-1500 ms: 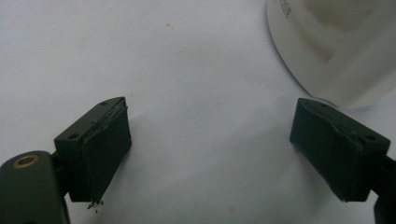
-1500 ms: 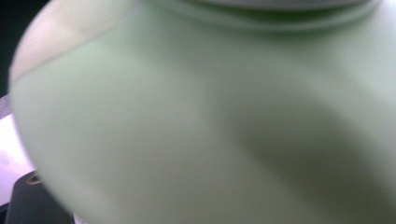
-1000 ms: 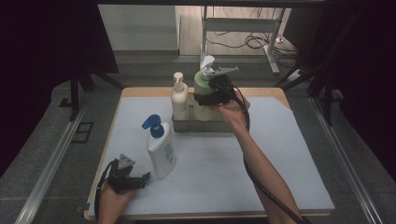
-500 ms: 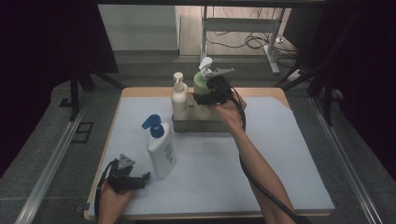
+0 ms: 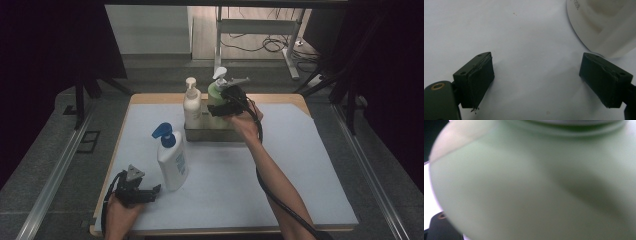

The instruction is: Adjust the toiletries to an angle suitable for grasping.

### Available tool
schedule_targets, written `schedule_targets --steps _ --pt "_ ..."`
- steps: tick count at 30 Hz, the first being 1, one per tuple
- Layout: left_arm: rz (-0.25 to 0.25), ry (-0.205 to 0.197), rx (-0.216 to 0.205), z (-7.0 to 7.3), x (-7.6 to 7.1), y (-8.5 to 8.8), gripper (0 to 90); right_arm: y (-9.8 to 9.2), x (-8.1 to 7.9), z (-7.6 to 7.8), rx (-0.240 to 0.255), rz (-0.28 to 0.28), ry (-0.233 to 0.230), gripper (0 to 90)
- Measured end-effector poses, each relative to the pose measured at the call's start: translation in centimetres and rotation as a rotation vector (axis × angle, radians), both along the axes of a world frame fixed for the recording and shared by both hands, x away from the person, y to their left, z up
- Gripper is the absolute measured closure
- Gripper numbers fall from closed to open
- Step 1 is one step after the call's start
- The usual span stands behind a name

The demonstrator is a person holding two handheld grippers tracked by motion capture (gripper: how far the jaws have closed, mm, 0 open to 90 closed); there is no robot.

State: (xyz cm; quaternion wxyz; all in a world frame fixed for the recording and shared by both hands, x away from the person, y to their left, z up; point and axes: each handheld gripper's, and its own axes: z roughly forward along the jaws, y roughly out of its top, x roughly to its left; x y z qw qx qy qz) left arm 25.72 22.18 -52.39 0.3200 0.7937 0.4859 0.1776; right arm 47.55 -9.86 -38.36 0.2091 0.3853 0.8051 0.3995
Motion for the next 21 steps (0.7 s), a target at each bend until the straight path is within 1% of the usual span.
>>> schedule_targets --steps 21 --pt "0.0 0.0 0.0 0.0 0.0 0.0 12.3 -0.1 0.1 -2.5 -0.013 0.003 0.038 12.6"
